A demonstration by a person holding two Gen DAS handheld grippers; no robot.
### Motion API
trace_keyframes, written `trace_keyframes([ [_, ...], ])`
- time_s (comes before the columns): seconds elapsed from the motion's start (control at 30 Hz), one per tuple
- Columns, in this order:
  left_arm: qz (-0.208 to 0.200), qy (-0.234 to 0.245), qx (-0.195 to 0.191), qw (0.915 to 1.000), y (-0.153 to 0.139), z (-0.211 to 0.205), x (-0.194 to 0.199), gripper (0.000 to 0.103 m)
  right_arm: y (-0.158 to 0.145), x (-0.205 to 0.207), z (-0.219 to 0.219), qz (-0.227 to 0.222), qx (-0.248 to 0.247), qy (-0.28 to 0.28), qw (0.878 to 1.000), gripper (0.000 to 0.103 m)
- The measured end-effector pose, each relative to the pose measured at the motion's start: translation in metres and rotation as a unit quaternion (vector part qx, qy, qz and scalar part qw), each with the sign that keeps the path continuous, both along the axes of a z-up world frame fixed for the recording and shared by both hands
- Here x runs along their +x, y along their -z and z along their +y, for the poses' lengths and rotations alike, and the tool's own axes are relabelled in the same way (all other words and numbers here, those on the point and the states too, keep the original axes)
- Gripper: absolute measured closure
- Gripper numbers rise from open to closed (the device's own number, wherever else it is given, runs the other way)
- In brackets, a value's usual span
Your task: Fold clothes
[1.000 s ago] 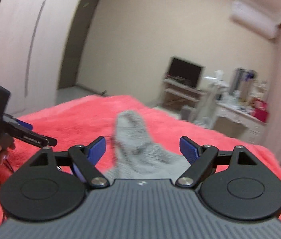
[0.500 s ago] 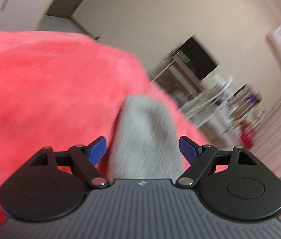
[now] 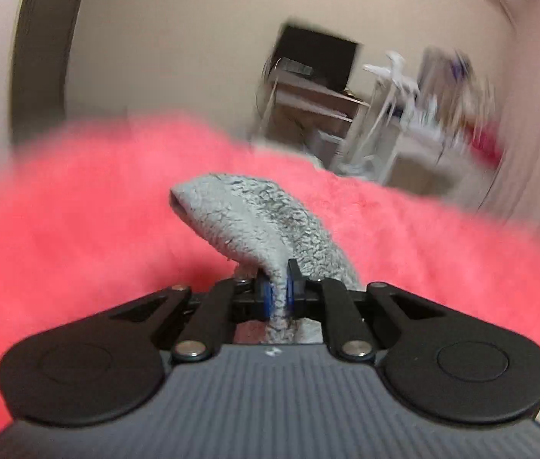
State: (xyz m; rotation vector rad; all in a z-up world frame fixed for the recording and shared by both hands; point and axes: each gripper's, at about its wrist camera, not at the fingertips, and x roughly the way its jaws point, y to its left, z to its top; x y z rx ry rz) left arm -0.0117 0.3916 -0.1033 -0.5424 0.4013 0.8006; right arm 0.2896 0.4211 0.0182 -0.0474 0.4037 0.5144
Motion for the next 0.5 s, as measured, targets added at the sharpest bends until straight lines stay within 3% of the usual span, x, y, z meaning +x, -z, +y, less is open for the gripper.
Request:
trace_keyframes([
  [0.03,0.000,0.000,-0.002,1.0000,0.000,0.001,0.000,0.000,-0.007,-0.016,-0.037,0.016,0.048,-0.003,0.999,0.091],
  [0.13,-0.005,0.000,-0.015,0.9999,-0.001,0.002,-0.001,0.000,0.011,-0.048,-0.124,0.120,0.074,-0.010,0.990,0.085],
  [0.2,-0.011,-0.002,-0.023,0.9997,-0.002,0.002,-0.004,0.000,0.050,-0.049,-0.150,0.237,-0.027,-0.040,0.970,0.073],
  [0.23,-0.013,-0.003,-0.026,0.9996,-0.002,0.001,-0.006,0.000,0.068,-0.052,-0.164,0.270,-0.062,-0.050,0.960,0.070],
  [0.3,-0.015,-0.006,-0.033,0.9993,-0.004,-0.002,-0.009,0.000,0.085,-0.064,-0.189,0.286,-0.105,-0.059,0.951,0.068],
  [0.33,-0.016,-0.006,-0.035,0.9992,-0.004,-0.002,-0.011,0.000,0.082,-0.071,-0.200,0.277,-0.112,-0.057,0.953,0.064],
  [0.4,-0.016,-0.010,-0.036,0.9992,-0.004,-0.005,-0.012,0.000,0.071,-0.083,-0.216,0.253,-0.116,-0.053,0.959,0.048],
  [0.43,-0.016,-0.012,-0.036,0.9991,-0.003,-0.005,-0.013,0.000,0.069,-0.086,-0.217,0.248,-0.119,-0.049,0.960,0.031],
  [0.47,-0.014,-0.013,-0.036,0.9992,-0.003,-0.006,-0.012,0.000,0.067,-0.089,-0.215,0.245,-0.128,-0.048,0.960,0.021],
  [0.5,-0.012,-0.014,-0.034,0.9993,-0.002,-0.006,-0.011,0.000,0.059,-0.096,-0.218,0.233,-0.151,-0.047,0.960,0.020],
])
